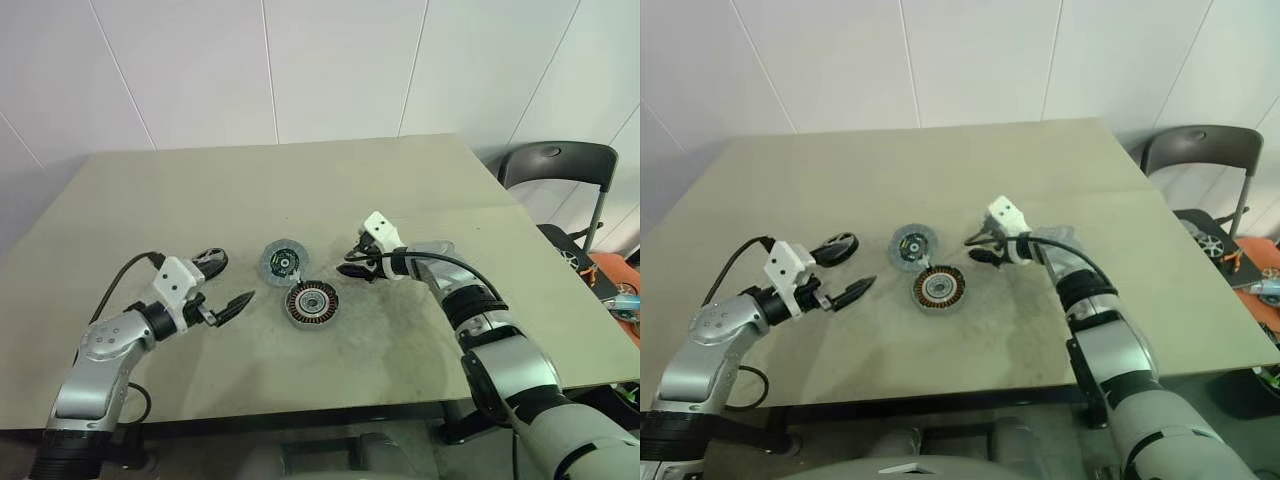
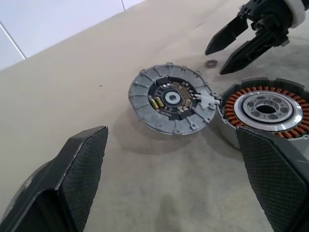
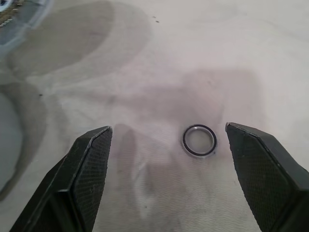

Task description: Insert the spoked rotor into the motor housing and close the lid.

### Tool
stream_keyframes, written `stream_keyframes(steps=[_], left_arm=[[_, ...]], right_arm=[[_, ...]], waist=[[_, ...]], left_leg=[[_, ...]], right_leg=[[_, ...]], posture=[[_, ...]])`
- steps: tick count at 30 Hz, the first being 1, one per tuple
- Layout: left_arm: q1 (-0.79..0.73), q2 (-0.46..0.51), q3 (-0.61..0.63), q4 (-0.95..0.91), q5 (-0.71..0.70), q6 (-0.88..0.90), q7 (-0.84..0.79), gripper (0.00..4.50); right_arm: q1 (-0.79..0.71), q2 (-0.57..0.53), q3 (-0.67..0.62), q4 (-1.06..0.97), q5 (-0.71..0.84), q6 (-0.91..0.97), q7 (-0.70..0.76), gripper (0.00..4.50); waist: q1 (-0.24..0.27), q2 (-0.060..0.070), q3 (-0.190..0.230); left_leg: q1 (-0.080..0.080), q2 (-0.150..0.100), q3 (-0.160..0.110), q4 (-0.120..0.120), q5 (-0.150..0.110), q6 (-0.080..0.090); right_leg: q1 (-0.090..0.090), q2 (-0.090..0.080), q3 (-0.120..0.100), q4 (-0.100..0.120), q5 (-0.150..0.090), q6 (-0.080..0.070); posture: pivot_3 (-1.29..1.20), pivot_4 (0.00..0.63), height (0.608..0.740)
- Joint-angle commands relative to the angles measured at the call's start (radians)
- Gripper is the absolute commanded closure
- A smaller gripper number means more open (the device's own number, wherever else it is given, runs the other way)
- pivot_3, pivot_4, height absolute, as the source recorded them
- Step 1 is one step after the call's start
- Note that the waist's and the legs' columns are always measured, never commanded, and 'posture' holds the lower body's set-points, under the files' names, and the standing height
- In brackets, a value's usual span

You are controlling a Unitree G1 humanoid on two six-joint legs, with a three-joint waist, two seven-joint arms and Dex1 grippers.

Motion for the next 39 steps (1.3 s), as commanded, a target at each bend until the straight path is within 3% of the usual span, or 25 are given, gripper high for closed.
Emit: stream_keyframes(steps=[1, 11, 20, 32, 36, 39], left_arm=[[-0.024, 0.001, 0.008, -0.015, 0.002, -0.024, -0.002, 0.00], [-0.016, -0.004, 0.011, -0.022, 0.011, -0.035, 0.004, 0.00], [-0.007, 0.001, 0.012, -0.028, 0.012, -0.033, 0.008, 0.00], [-0.006, 0.005, 0.009, -0.039, 0.012, -0.022, 0.017, 0.00], [-0.006, 0.012, 0.015, -0.028, 0.016, -0.023, 0.016, 0.00], [-0.005, 0.018, 0.024, -0.021, 0.014, -0.026, 0.013, 0.00]], right_arm=[[-0.035, 0.011, -0.036, 0.024, 0.003, -0.022, -0.034, 0.58], [-0.023, 0.033, -0.090, 0.144, -0.004, 0.001, -0.088, 0.58], [-0.019, 0.042, -0.096, 0.144, -0.018, -0.038, -0.110, 3.56], [-0.024, 0.067, -0.162, 0.046, 0.062, -0.086, -0.024, 3.56], [-0.026, 0.073, -0.202, -0.072, 0.156, -0.041, 0.094, 3.56], [0.028, 0.054, -0.139, -0.247, 0.198, 0.067, 0.253, 3.56]], waist=[[0.000, 0.000, 0.000], [0.001, 0.000, 0.000], [-0.002, 0.000, 0.000], [-0.008, 0.000, 0.000], [-0.023, 0.001, 0.000], [-0.024, 0.001, 0.000]], left_leg=[[0.000, 0.000, 0.000, 0.000, 0.000, 0.000], [0.008, 0.000, 0.000, 0.001, 0.000, 0.000], [0.012, 0.000, 0.000, -0.001, 0.000, 0.000], [0.012, 0.000, 0.000, -0.001, 0.000, 0.000], [0.011, 0.000, 0.000, -0.001, 0.000, 0.000], [0.010, 0.000, 0.000, -0.001, 0.000, 0.000]], right_leg=[[0.000, 0.000, 0.000, 0.000, 0.000, 0.000], [0.009, 0.000, 0.000, 0.000, 0.000, 0.000], [0.012, 0.001, 0.000, 0.000, -0.001, 0.000], [0.011, 0.001, 0.000, 0.000, 0.000, 0.000], [0.010, 0.001, 0.000, 0.001, 0.000, 0.000], [0.010, 0.001, 0.000, 0.001, 0.000, 0.000]], posture=[[0.00, 0.000, 0.740], [0.00, 0.000, 0.740], [0.00, 0.000, 0.740], [0.00, 0.000, 0.740], [0.00, 0.000, 0.740], [0.00, 0.000, 0.740]])
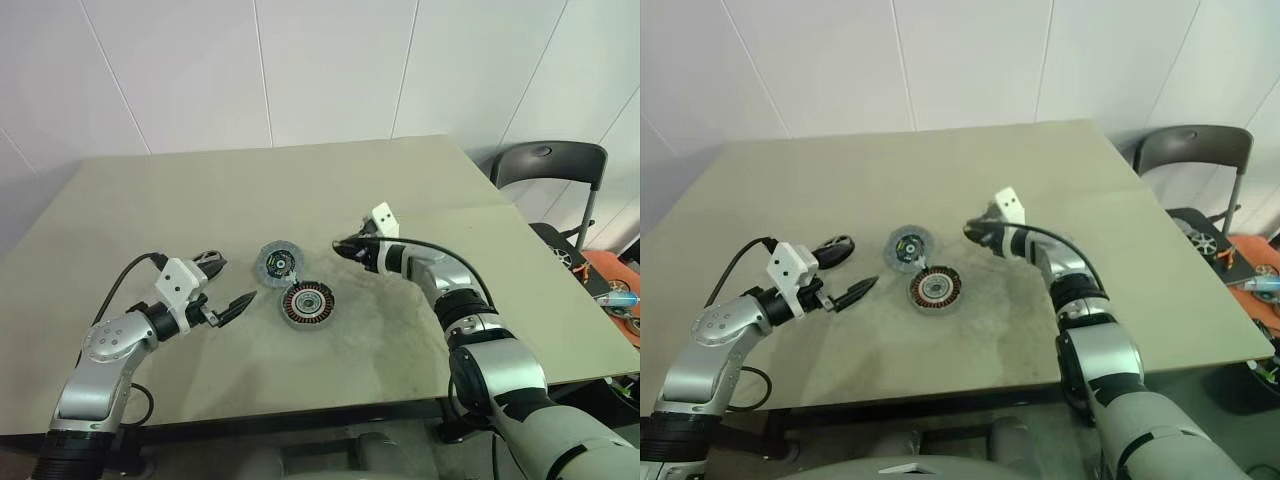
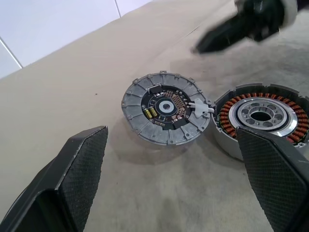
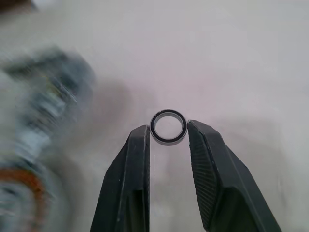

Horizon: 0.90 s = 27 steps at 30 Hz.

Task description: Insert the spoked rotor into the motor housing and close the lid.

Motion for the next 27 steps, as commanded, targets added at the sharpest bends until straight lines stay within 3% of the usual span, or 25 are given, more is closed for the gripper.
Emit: stream_keyframes(steps=[1, 5, 12, 27], left_arm=[[-0.009, 0.019, 0.029, -0.018, 0.001, -0.011, -0.001, 0.00], [-0.008, 0.017, 0.027, -0.009, 0.005, -0.018, 0.000, 0.00], [-0.011, 0.014, 0.025, -0.010, 0.008, -0.016, 0.006, 0.00], [-0.006, 0.012, 0.026, -0.019, 0.006, -0.009, 0.005, 0.00]], right_arm=[[0.045, -0.024, 0.071, -0.217, 0.047, 0.104, 0.169, 3.56], [0.129, -0.068, 0.232, -0.375, -0.047, 0.125, 0.217, 3.56], [0.167, -0.087, 0.354, -0.461, -0.095, 0.207, 0.215, 3.56], [0.179, -0.087, 0.390, -0.484, -0.108, 0.229, 0.209, 3.56]], waist=[[0.001, 0.000, 0.000], [0.003, 0.000, 0.000], [0.003, 0.000, 0.000], [0.003, 0.000, 0.000]], left_leg=[[0.000, 0.000, 0.000, 0.000, 0.000, 0.000], [0.000, 0.000, 0.000, 0.000, 0.000, 0.000], [-0.002, 0.000, 0.000, 0.001, 0.000, 0.000], [-0.001, 0.000, 0.000, 0.001, 0.000, 0.000]], right_leg=[[0.000, 0.000, 0.000, 0.000, 0.000, 0.000], [0.000, 0.000, -0.001, 0.000, -0.001, 0.001], [-0.002, 0.000, 0.000, 0.000, -0.001, 0.002], [-0.001, 0.000, -0.001, 0.000, -0.001, 0.002]], posture=[[0.00, 0.000, 0.740], [0.00, 0.000, 0.740], [0.00, 0.000, 0.740], [0.00, 0.000, 0.740]])
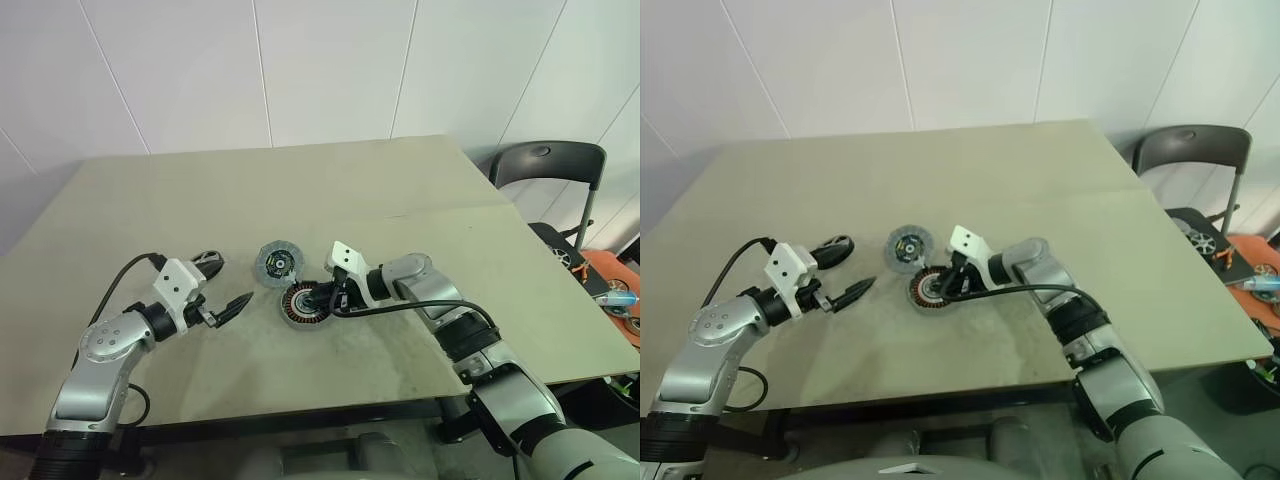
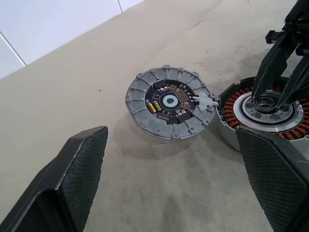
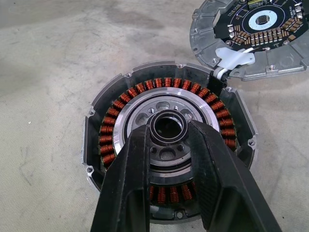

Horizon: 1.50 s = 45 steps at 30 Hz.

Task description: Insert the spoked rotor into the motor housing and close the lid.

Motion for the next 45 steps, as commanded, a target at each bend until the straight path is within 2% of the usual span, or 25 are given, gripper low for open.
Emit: stream_keyframes(steps=[1, 14, 19, 22, 26, 28, 30, 35, 39, 45], left_arm=[[-0.010, 0.006, 0.022, -0.024, -0.008, -0.003, 0.004, 0.00], [-0.020, 0.007, 0.020, -0.031, -0.009, 0.012, 0.007, 0.00], [-0.022, 0.006, 0.018, -0.032, -0.007, 0.016, 0.006, 0.00], [-0.022, 0.006, 0.018, -0.031, -0.007, 0.016, 0.005, 0.00], [-0.021, 0.004, 0.016, -0.026, -0.004, 0.010, 0.004, 0.00], [-0.020, 0.003, 0.016, -0.016, -0.003, 0.001, 0.001, 0.00], [-0.020, 0.002, 0.017, -0.006, -0.001, -0.007, -0.002, 0.00], [-0.024, 0.003, 0.016, 0.002, 0.000, -0.013, -0.005, 0.00], [-0.023, 0.003, 0.013, 0.003, 0.001, -0.016, -0.005, 0.00], [-0.022, 0.001, 0.010, 0.002, 0.000, -0.017, -0.006, 0.00]], right_arm=[[0.003, 0.000, 0.015, -0.032, 0.008, 0.018, 0.019, 3.56], [0.000, 0.014, 0.016, -0.015, -0.003, 0.019, -0.006, 3.56], [-0.012, 0.038, -0.050, -0.025, 0.074, 0.046, 0.005, 2.09], [-0.027, 0.058, -0.135, -0.073, 0.193, 0.107, 0.040, 2.09], [-0.025, 0.047, -0.109, -0.041, 0.160, 0.097, 0.020, 2.09], [-0.014, 0.039, -0.062, -0.015, 0.102, 0.062, -0.007, 2.62], [-0.005, 0.038, -0.027, 0.006, 0.060, 0.031, -0.027, 2.88], [-0.001, 0.065, -0.031, 0.035, 0.057, 0.021, -0.055, 4.47], [0.000, 0.089, -0.040, 0.086, 0.048, 0.025, -0.097, 4.47], [0.023, 0.083, -0.002, 0.102, 0.035, 0.067, -0.074, 4.47]], waist=[[0.000, 0.000, 0.000], [-0.001, 0.000, 0.000], [0.000, 0.000, 0.000], [0.000, 0.000, 0.000], [0.001, 0.000, 0.000], [0.001, 0.000, 0.000], [0.000, 0.000, 0.000], [-0.001, 0.000, 0.000], [0.000, 0.000, 0.000], [-0.001, -0.001, 0.000]], left_leg=[[0.000, 0.000, 0.000, 0.000, 0.000, 0.000], [0.000, 0.000, 0.000, 0.000, 0.000, 0.000], [0.000, 0.000, 0.000, 0.000, 0.000, 0.000], [-0.001, 0.000, 0.000, 0.000, 0.000, 0.000], [-0.001, 0.000, 0.000, 0.000, 0.000, 0.000], [-0.001, 0.000, 0.000, 0.000, 0.000, 0.000], [-0.001, 0.000, 0.000, 0.000, 0.000, 0.000], [-0.001, 0.000, 0.000, 0.000, 0.000, 0.000], [-0.001, 0.000, 0.000, 0.000, 0.000, 0.000], [0.002, 0.000, 0.000, 0.000, 0.000, 0.000]], right_leg=[[0.000, 0.000, 0.000, 0.000, 0.000, 0.000], [0.000, 0.000, 0.000, 0.000, 0.000, 0.000], [0.000, 0.000, 0.000, 0.000, 0.000, 0.000], [-0.001, 0.000, 0.000, 0.000, 0.000, 0.000], [0.000, 0.000, 0.000, 0.000, 0.000, 0.000], [-0.001, 0.000, 0.000, 0.000, 0.000, 0.000], [-0.001, 0.000, 0.000, 0.000, 0.000, 0.000], [-0.001, 0.000, 0.000, 0.000, 0.000, 0.000], [0.000, 0.000, 0.000, 0.000, 0.000, 0.000], [0.002, 0.000, 0.000, 0.000, 0.000, 0.000]], posture=[[0.00, 0.000, 0.740], [0.00, 0.000, 0.740], [0.00, 0.000, 0.740], [0.00, 0.000, 0.740], [0.00, 0.000, 0.740], [0.00, 0.000, 0.740], [0.00, 0.000, 0.740], [0.00, 0.000, 0.740], [0.00, 0.000, 0.740], [0.00, 0.000, 0.740]])
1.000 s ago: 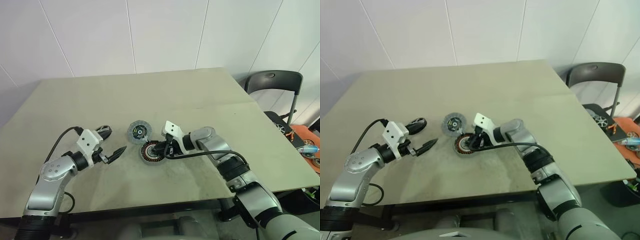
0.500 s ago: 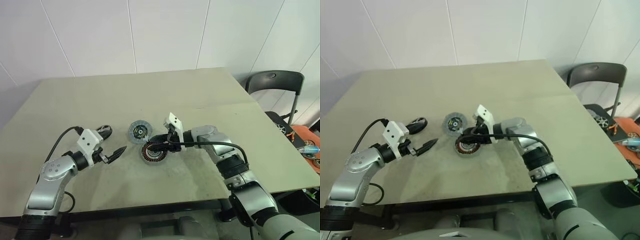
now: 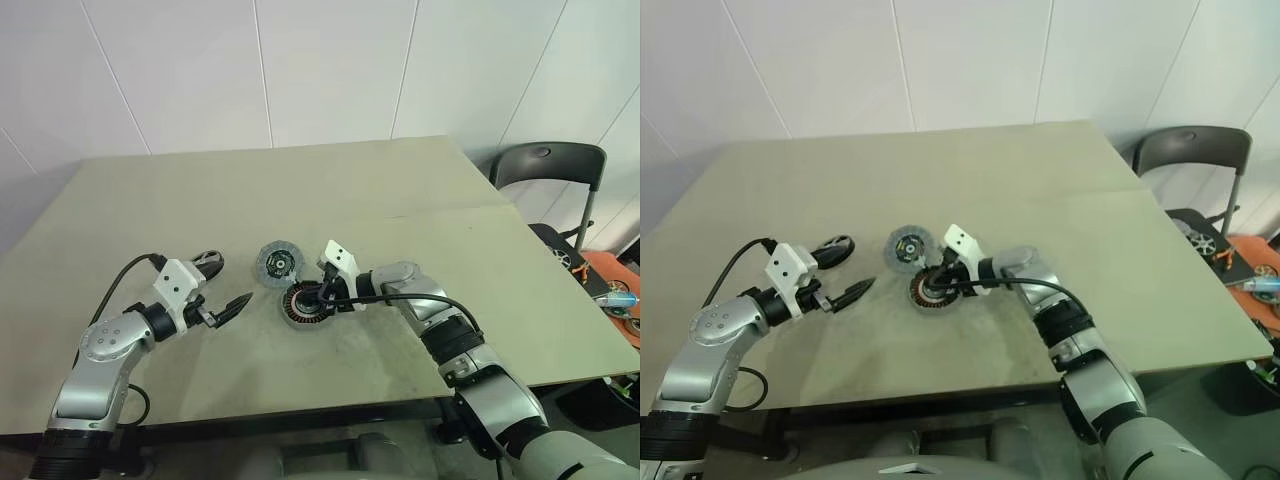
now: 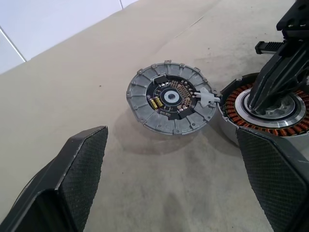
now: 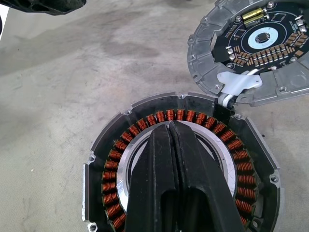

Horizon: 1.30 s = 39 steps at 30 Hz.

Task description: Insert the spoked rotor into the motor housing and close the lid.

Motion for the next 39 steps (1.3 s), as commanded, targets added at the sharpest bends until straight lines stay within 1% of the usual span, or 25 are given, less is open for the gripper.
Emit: stream_keyframes(steps=[1, 9, 14, 20, 21, 25, 31, 35, 39], left_arm=[[-0.016, 0.001, 0.013, -0.017, -0.004, -0.016, -0.001, 0.00], [-0.014, -0.003, 0.010, -0.027, -0.007, -0.007, 0.003, 0.00], [-0.016, -0.003, 0.012, -0.024, -0.004, -0.007, 0.006, 0.00], [-0.020, -0.005, 0.007, -0.016, 0.001, -0.009, 0.005, 0.00], [-0.020, -0.005, 0.007, -0.015, 0.001, -0.010, 0.004, 0.00], [-0.019, -0.004, 0.007, -0.010, 0.001, -0.013, 0.002, 0.00], [-0.017, -0.007, 0.003, -0.004, 0.003, -0.019, 0.001, 0.00], [-0.019, -0.010, 0.001, 0.004, 0.005, -0.023, 0.000, 0.00], [-0.019, -0.010, 0.001, 0.006, 0.006, -0.025, 0.000, 0.00]], right_arm=[[0.020, -0.011, 0.043, 0.031, -0.027, 0.044, 0.017, 4.47], [0.045, -0.049, 0.049, 0.012, 0.002, 0.097, 0.119, 4.47], [0.047, -0.054, 0.020, 0.031, 0.024, 0.098, 0.140, 4.47], [0.008, 0.009, -0.103, 0.107, 0.082, 0.078, 0.052, 4.47], [0.005, 0.015, -0.113, 0.114, 0.090, 0.080, 0.055, 4.47], [0.017, 0.014, -0.127, 0.072, 0.136, 0.107, 0.106, 4.47], [0.002, 0.033, -0.172, 0.070, 0.182, 0.121, 0.084, 4.47], [-0.017, 0.055, -0.222, 0.088, 0.217, 0.132, 0.048, 4.47], [-0.014, 0.053, -0.220, 0.075, 0.218, 0.137, 0.052, 4.47]], waist=[[0.000, 0.000, 0.000], [0.002, 0.000, -0.001], [0.001, -0.001, -0.001], [-0.002, -0.001, -0.001], [-0.003, -0.001, -0.001], [-0.001, 0.000, 0.000], [-0.001, 0.000, 0.000], [-0.001, 0.000, 0.000], [-0.001, 0.000, 0.000]], left_leg=[[0.000, 0.000, 0.000, 0.000, 0.000, 0.000], [0.002, 0.000, 0.000, 0.000, 0.000, 0.000], [0.004, 0.000, -0.001, 0.000, 0.000, 0.000], [0.004, 0.000, -0.001, 0.000, 0.000, 0.000], [0.004, 0.000, -0.001, 0.001, 0.000, 0.000], [0.004, 0.001, -0.001, 0.002, 0.000, 0.000], [0.001, 0.000, -0.001, 0.001, 0.000, 0.000], [-0.001, 0.000, -0.001, -0.001, 0.000, 0.000], [-0.002, 0.000, -0.001, -0.001, 0.000, 0.000]], right_leg=[[0.000, 0.000, 0.000, 0.000, 0.000, 0.000], [0.003, 0.000, 0.000, -0.001, -0.001, 0.002], [0.004, 0.000, -0.001, -0.001, -0.002, 0.001], [0.004, 0.000, -0.001, -0.001, -0.002, 0.001], [0.004, 0.000, 0.000, 0.000, -0.002, 0.001], [0.004, 0.001, 0.000, 0.001, -0.003, -0.002], [0.001, 0.001, 0.000, 0.000, -0.001, 0.001], [-0.002, 0.001, 0.000, 0.000, 0.000, 0.000], [-0.003, 0.001, 0.000, 0.000, 0.000, 0.000]], posture=[[0.00, 0.000, 0.740], [0.00, 0.000, 0.740], [0.00, 0.000, 0.740], [0.00, 0.000, 0.740], [0.00, 0.000, 0.740], [0.00, 0.000, 0.740], [0.00, 0.000, 0.740], [0.00, 0.000, 0.740], [0.00, 0.000, 0.740]])
